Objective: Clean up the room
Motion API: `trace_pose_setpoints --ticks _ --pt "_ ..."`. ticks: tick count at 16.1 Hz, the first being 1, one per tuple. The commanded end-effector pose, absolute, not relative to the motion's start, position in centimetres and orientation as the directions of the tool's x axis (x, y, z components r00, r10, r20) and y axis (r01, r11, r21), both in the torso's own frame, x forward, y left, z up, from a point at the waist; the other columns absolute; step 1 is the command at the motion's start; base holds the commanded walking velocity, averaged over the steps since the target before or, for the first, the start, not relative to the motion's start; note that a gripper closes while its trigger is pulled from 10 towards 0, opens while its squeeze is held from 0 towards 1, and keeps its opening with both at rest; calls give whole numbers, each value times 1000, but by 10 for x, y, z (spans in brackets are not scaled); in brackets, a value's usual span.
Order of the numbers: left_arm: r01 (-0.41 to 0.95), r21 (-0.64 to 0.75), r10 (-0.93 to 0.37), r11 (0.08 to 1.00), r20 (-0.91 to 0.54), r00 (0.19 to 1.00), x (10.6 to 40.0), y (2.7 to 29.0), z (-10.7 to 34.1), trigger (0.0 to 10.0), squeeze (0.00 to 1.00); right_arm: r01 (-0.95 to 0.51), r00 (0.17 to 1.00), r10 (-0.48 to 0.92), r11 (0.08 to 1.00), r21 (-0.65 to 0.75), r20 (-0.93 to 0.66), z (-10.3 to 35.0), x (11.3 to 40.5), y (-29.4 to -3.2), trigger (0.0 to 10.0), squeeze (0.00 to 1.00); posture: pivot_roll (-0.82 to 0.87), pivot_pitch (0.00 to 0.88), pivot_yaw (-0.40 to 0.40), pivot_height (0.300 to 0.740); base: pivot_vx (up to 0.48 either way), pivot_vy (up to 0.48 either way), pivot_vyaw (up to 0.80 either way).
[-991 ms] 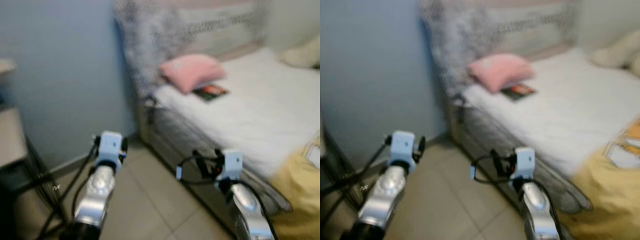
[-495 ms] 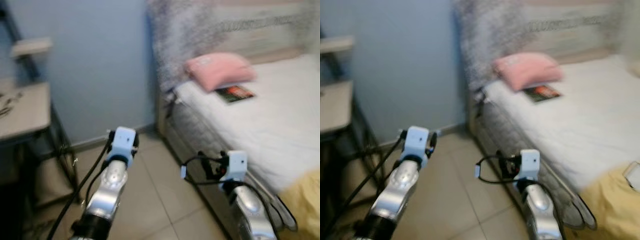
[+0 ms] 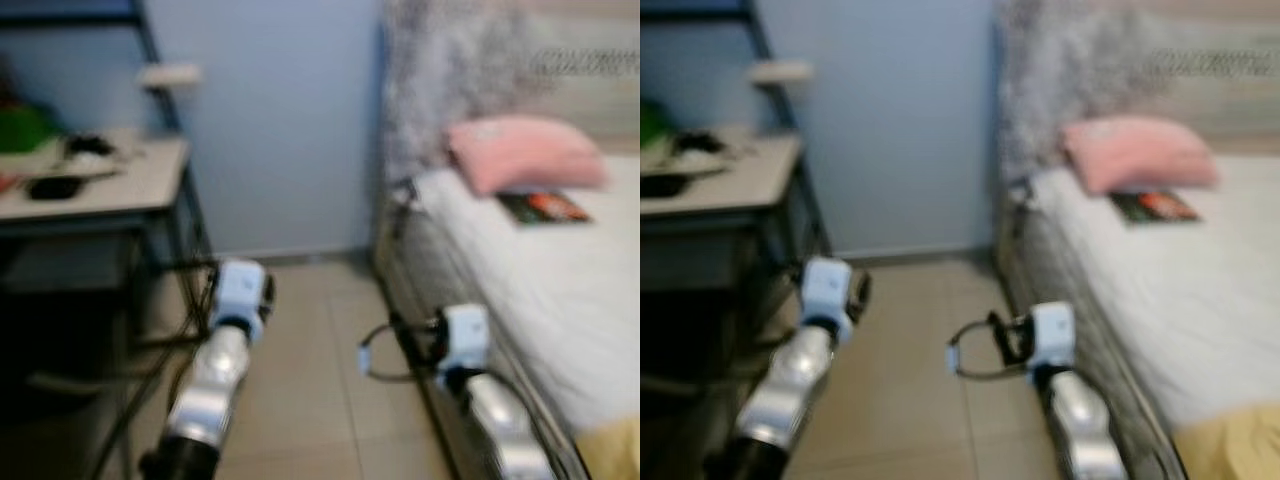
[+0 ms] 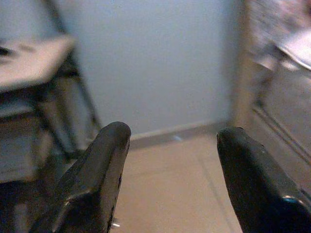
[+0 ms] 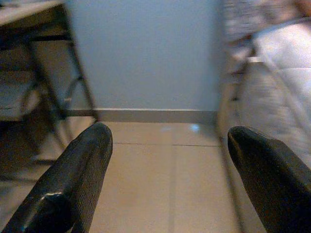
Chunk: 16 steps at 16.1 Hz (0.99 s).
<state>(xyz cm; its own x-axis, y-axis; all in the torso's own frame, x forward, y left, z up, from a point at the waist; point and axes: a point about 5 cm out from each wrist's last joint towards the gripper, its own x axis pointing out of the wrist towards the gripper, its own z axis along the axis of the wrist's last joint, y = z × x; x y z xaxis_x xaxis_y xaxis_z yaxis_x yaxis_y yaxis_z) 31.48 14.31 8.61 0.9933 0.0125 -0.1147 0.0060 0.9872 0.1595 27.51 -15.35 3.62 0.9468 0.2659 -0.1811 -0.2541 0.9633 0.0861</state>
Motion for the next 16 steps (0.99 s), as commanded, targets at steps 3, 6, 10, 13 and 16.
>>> trace_pose_setpoints --ticks 3,6,10,13,16 --pt "-32 154 51 988 -122 991 314 150 85 10000 0 -308 937 315 949 65 -151 44 280 -146 10000 0 121 0 13 740 405 257 229" --pt "-30 150 51 988 -138 989 312 150 82 10000 0 -314 937 320 947 63 -142 45 279 -145 10000 0 123 0 13 740 417 165 594" --pt "-34 160 55 987 -127 990 313 153 83 10000 0 -333 930 338 941 59 -145 46 282 -142 10000 0 133 0 9 740 442 0 578" --pt "-42 185 62 982 -107 992 313 160 85 10000 0 -338 929 342 940 53 -140 46 282 -142 10000 0 143 0 5 740 450 0 575" --pt "-48 188 66 981 -92 994 311 164 86 10000 0 -348 930 350 937 43 -113 50 284 -140 10000 0 148 0 5 740 460 0 575"
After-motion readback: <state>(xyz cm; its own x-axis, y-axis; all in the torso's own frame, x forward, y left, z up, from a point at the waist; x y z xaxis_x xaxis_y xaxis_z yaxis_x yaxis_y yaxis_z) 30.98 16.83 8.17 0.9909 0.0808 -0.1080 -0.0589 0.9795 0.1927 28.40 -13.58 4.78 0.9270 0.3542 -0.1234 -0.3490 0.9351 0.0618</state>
